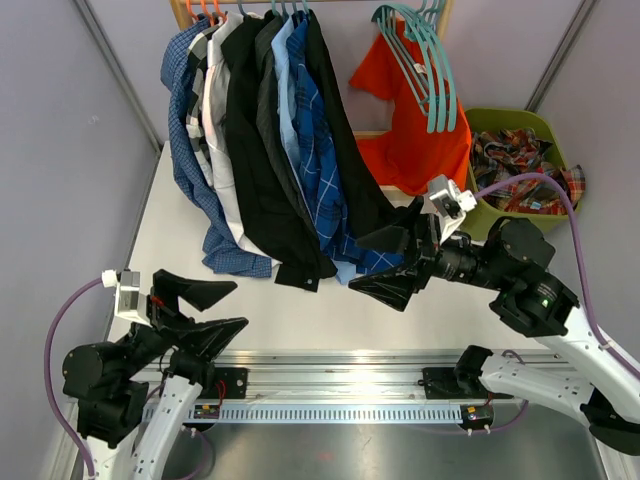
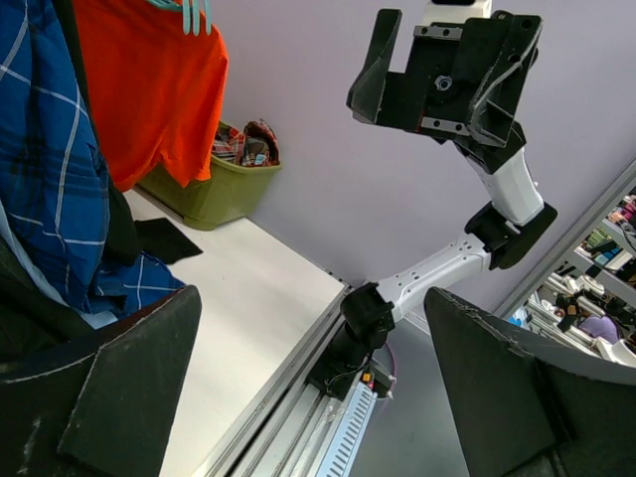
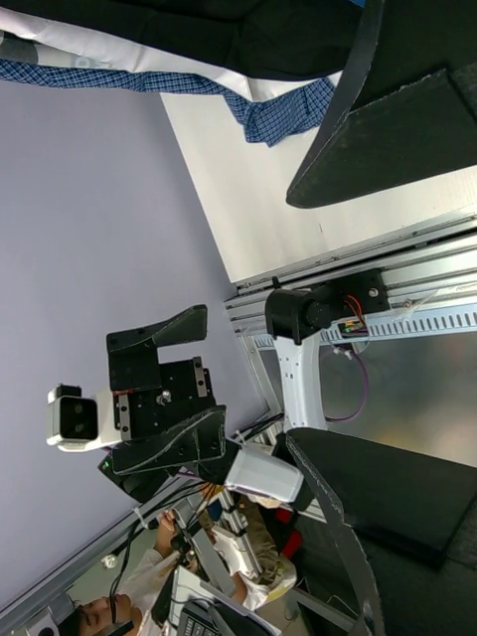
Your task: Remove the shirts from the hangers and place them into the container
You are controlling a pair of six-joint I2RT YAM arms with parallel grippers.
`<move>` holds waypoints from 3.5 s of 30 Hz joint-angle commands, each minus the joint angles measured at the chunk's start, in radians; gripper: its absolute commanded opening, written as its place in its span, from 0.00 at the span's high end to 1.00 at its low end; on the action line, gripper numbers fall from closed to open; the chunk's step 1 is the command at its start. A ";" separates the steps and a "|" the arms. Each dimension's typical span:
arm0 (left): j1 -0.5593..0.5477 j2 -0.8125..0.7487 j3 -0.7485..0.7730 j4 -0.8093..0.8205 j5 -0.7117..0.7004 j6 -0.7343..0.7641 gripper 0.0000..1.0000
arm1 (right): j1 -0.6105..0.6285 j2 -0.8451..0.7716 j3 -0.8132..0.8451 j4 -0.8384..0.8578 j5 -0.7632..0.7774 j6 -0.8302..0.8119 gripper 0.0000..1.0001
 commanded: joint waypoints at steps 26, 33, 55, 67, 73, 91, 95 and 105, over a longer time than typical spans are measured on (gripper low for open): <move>0.005 -0.117 0.041 -0.109 0.001 0.041 0.01 | -0.009 0.868 0.999 -0.299 1.041 -0.524 0.01; 0.005 -0.175 0.045 -0.175 -0.010 0.043 0.01 | -0.078 1.023 1.203 -0.320 1.085 -0.527 0.01; 0.005 -0.212 0.021 -0.197 -0.003 0.024 0.01 | -0.308 1.084 1.405 -0.560 0.467 -0.303 0.09; 0.005 -0.213 0.022 -0.212 -0.005 0.033 0.01 | -0.308 1.132 1.371 -0.502 0.594 -0.265 0.23; 0.005 -0.215 0.036 -0.240 -0.010 0.044 0.01 | -0.308 1.147 1.371 -0.486 0.685 -0.266 0.36; 0.005 -0.215 0.074 -0.283 -0.023 0.053 0.01 | -0.308 1.290 1.520 -0.531 0.601 -0.312 0.55; 0.005 -0.215 0.085 -0.289 -0.026 0.053 0.01 | -0.308 1.304 1.523 -0.508 0.614 -0.323 0.79; 0.005 -0.215 0.104 -0.323 -0.036 0.061 0.01 | -0.308 1.189 1.394 -0.384 0.745 -0.393 1.00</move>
